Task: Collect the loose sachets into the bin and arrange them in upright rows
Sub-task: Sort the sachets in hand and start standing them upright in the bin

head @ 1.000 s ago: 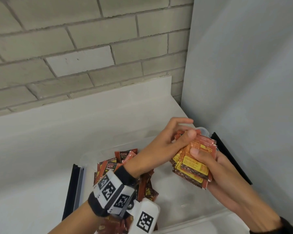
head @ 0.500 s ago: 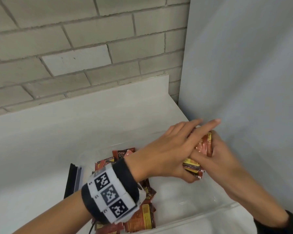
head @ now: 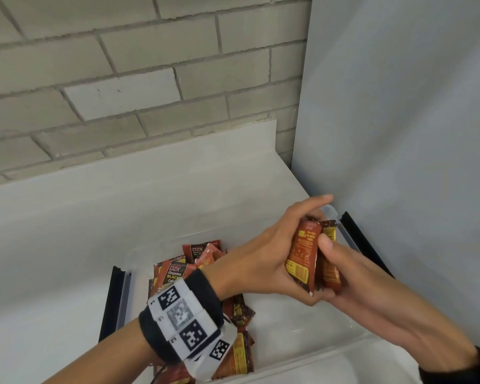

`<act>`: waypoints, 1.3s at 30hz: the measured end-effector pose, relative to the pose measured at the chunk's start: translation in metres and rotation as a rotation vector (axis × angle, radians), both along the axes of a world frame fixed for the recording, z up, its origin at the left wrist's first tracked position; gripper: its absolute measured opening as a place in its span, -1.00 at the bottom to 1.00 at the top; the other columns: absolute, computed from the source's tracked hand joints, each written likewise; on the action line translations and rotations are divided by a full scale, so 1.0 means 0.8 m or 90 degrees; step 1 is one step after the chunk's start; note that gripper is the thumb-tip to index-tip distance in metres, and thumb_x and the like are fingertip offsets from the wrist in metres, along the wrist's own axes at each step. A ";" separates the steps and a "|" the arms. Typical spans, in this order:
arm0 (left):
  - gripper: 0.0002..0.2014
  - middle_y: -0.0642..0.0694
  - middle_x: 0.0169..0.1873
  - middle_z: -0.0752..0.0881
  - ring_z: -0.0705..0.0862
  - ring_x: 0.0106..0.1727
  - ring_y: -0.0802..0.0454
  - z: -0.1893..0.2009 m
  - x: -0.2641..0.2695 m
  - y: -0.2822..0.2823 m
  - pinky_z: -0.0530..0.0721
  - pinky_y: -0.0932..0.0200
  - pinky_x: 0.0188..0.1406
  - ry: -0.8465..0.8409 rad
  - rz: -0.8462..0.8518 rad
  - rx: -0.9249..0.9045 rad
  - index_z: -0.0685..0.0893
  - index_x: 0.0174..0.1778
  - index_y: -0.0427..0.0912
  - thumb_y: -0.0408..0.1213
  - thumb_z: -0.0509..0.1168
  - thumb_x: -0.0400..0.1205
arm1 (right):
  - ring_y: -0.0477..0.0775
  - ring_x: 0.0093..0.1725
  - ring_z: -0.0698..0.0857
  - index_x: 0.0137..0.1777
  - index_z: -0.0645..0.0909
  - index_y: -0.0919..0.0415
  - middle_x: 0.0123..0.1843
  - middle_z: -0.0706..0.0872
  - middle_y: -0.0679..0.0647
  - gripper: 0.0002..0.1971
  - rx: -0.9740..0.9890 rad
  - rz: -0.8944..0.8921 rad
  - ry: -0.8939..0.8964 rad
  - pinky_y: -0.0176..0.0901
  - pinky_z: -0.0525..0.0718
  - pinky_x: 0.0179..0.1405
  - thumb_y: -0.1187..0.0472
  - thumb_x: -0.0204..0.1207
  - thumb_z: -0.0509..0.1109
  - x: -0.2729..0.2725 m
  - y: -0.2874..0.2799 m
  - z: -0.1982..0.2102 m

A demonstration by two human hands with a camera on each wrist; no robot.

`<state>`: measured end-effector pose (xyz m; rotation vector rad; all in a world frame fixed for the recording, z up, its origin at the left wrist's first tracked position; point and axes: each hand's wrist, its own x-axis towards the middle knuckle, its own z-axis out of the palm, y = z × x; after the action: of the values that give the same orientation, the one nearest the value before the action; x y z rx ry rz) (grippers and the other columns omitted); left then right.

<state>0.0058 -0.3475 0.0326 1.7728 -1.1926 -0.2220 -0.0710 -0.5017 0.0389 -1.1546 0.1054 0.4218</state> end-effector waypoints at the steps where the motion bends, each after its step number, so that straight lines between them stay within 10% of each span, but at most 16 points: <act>1: 0.08 -0.15 0.28 0.42 0.54 0.28 0.04 0.000 0.001 -0.001 0.54 0.20 0.33 -0.007 -0.006 0.001 0.06 0.54 0.12 -0.35 0.66 0.28 | -0.05 -0.09 0.80 0.30 0.58 0.26 -0.03 0.82 0.15 -0.01 0.003 -0.003 0.006 -0.33 0.70 -0.22 -0.31 -0.10 0.69 0.000 0.002 0.001; 5: 0.06 -0.15 0.33 0.41 0.47 0.35 0.08 -0.003 0.006 -0.005 0.42 0.29 0.38 -0.030 -0.019 0.034 0.16 0.57 -0.22 -0.32 0.68 0.25 | 0.02 0.17 0.77 0.42 0.48 0.04 0.15 0.80 0.10 0.10 -0.001 -0.036 -0.006 -0.29 0.73 -0.10 -0.35 -0.20 0.69 0.000 0.008 0.002; 10: 0.12 -0.06 0.31 0.38 0.44 0.33 0.14 -0.010 0.004 -0.006 0.37 0.44 0.31 0.017 0.007 0.035 0.04 0.58 0.00 -0.35 0.66 0.26 | -0.04 0.23 0.73 0.19 0.67 -0.15 0.17 0.79 0.03 -0.19 -0.061 0.013 -0.043 -0.32 0.70 0.01 -0.36 -0.14 0.67 -0.003 0.014 0.005; 15: -0.01 -0.09 0.24 0.30 0.41 0.28 0.11 -0.014 0.007 -0.008 0.45 0.35 0.26 0.050 0.044 0.017 0.20 0.50 -0.22 -0.41 0.63 0.21 | -0.15 0.37 0.61 0.53 0.30 -0.11 0.30 0.71 -0.08 0.10 -0.098 0.003 -0.068 -0.18 0.58 0.35 -0.41 -0.05 0.62 -0.003 0.014 -0.001; 19: -0.03 -0.08 0.37 0.42 0.46 0.41 0.02 -0.013 0.002 -0.008 0.48 0.01 0.41 0.079 0.036 0.014 0.19 0.47 -0.14 -0.28 0.66 0.25 | -0.17 0.21 0.72 0.41 0.44 -0.13 0.16 0.79 -0.07 0.06 -0.052 -0.033 -0.020 -0.40 0.69 -0.04 -0.46 -0.17 0.61 -0.004 0.013 0.008; 24: -0.01 -0.07 0.45 0.42 0.43 0.49 -0.01 -0.013 0.004 -0.010 0.45 -0.10 0.46 0.099 0.028 0.038 0.22 0.51 -0.15 -0.32 0.68 0.25 | -0.04 0.11 0.79 0.28 0.61 0.03 0.06 0.83 0.04 -0.36 -0.042 -0.088 0.010 -0.28 0.76 -0.09 -0.22 0.19 0.39 0.000 0.011 0.007; 33: -0.08 -0.11 0.48 0.37 0.42 0.48 0.03 -0.016 0.007 -0.004 0.48 0.06 0.44 0.125 0.013 0.028 0.24 0.53 -0.28 -0.47 0.62 0.32 | -0.07 0.18 0.74 0.17 0.67 -0.13 0.10 0.80 0.01 -0.18 -0.119 -0.034 -0.077 -0.33 0.70 -0.02 -0.36 -0.18 0.69 -0.003 0.011 -0.001; 39: -0.11 -0.10 0.41 0.43 0.44 0.45 -0.02 -0.014 0.009 -0.003 0.46 -0.04 0.44 0.123 0.005 0.038 0.29 0.52 -0.15 -0.45 0.62 0.32 | 0.02 0.27 0.71 0.23 0.68 0.00 0.20 0.77 0.09 -0.05 0.100 -0.062 -0.018 -0.11 0.77 0.00 -0.32 -0.26 0.73 0.000 0.012 0.007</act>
<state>0.0133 -0.3496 0.0211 1.7634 -1.0494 -0.4184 -0.0710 -0.4917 0.0443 -0.9957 0.1020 0.3214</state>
